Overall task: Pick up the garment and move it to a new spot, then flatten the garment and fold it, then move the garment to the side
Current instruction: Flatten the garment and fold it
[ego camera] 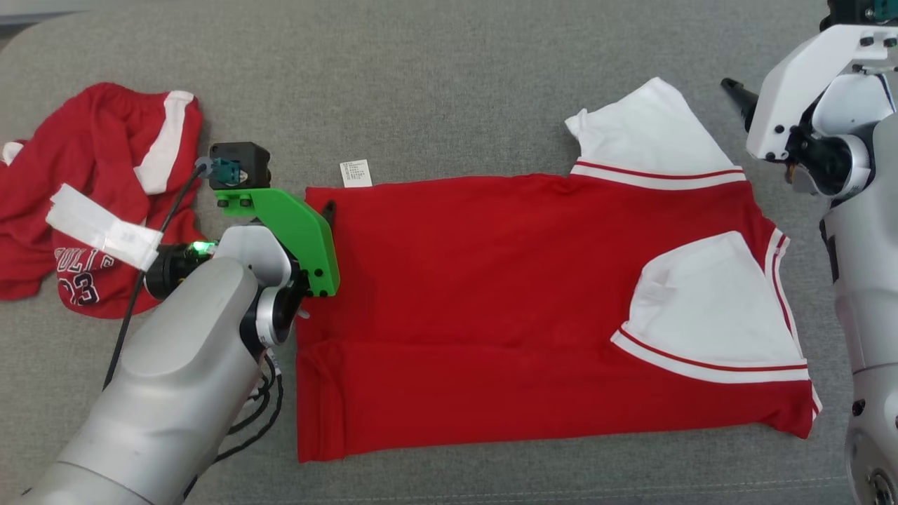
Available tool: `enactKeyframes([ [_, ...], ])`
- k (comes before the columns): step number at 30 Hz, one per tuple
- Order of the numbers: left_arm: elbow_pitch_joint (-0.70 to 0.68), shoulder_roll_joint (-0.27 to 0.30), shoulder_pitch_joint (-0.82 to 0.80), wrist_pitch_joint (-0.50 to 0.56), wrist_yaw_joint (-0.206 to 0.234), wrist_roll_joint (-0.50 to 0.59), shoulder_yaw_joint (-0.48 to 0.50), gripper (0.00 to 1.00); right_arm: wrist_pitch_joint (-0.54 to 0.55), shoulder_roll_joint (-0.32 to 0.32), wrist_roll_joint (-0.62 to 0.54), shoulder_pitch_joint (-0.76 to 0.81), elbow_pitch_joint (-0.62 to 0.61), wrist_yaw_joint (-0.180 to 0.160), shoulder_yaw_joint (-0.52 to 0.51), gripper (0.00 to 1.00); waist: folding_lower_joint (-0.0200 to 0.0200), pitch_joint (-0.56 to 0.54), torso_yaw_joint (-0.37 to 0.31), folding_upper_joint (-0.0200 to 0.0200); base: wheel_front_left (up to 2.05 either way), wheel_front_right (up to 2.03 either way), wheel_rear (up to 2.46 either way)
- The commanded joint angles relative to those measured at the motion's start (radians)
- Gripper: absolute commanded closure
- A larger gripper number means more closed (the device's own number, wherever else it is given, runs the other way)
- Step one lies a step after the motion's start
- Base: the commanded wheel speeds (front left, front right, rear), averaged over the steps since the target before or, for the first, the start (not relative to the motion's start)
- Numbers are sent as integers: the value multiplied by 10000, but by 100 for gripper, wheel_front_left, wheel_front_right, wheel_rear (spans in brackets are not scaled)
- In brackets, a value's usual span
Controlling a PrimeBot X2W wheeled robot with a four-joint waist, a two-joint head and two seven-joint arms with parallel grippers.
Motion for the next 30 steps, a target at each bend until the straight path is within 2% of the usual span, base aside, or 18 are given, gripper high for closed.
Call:
enactKeyframes([
  [1,252,-30,-321,2,6,203,-71,0,-192,-129,-74,-306,254,5,22,0,-2,754,102,0,0,0,0],
  [10,1409,-346,-812,15,-188,301,-271,0,-841,-225,-53,-1320,1540,5,333,0,-2,1242,178,0,0,0,0],
  [11,1512,-395,-841,-23,-225,302,-286,5,-804,-234,-37,-1376,1695,5,413,0,-2,1278,193,0,0,0,0],
  [12,1571,-423,-878,-31,-292,320,-318,58,-800,-234,7,-1430,1788,5,462,0,-2,1307,205,0,0,0,0],
  [13,1626,-475,-906,-104,-338,328,-330,100,-856,-239,26,-1486,1856,5,510,0,-2,1347,225,0,0,0,0],
  [30,1852,-1260,-716,-1197,-678,235,-361,100,-998,-987,500,-1570,2711,5,1450,0,-2,1868,1099,0,0,0,0],
])
